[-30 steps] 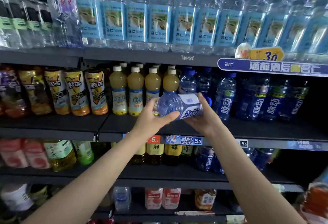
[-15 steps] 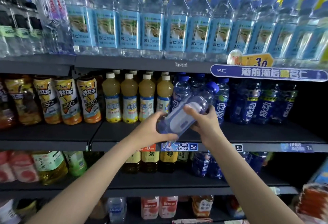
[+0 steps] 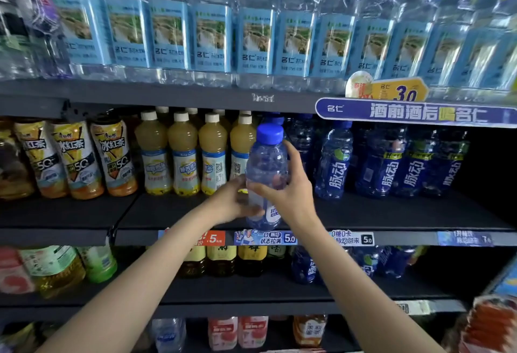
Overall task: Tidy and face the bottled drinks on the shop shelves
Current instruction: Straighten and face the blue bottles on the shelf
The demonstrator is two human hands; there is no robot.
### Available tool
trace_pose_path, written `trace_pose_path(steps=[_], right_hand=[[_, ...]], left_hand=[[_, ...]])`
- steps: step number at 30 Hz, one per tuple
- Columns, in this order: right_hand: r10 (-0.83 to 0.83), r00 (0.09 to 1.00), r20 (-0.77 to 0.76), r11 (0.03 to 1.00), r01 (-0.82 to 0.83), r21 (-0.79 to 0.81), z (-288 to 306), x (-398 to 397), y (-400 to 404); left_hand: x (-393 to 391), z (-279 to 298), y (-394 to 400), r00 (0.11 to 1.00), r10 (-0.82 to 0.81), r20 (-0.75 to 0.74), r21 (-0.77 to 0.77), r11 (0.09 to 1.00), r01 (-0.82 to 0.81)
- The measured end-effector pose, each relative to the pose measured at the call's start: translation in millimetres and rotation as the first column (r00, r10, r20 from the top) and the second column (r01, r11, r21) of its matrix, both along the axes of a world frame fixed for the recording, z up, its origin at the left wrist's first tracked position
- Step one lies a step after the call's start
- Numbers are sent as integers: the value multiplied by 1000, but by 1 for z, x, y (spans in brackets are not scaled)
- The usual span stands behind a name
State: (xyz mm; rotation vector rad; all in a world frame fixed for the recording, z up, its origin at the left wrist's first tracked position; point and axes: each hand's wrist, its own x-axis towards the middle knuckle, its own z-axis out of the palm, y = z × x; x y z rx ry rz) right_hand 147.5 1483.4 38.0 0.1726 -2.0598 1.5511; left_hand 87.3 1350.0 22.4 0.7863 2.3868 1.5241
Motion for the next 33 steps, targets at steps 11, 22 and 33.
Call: trace_pose_path(steps=[11, 22, 33], right_hand=[[-95, 987, 133, 993, 86, 75, -10, -59, 12], [-643, 704, 303, 766, 578, 281, -36, -85, 128], [-598, 740, 307, 800, 572, 181, -35, -84, 150]], left_hand=[[-36, -13, 21, 952, 236, -193, -109, 959, -260], [-62, -19, 16, 930, 300, -210, -144, 932, -333], [-60, -16, 19, 932, 310, -187, -131, 932, -337]])
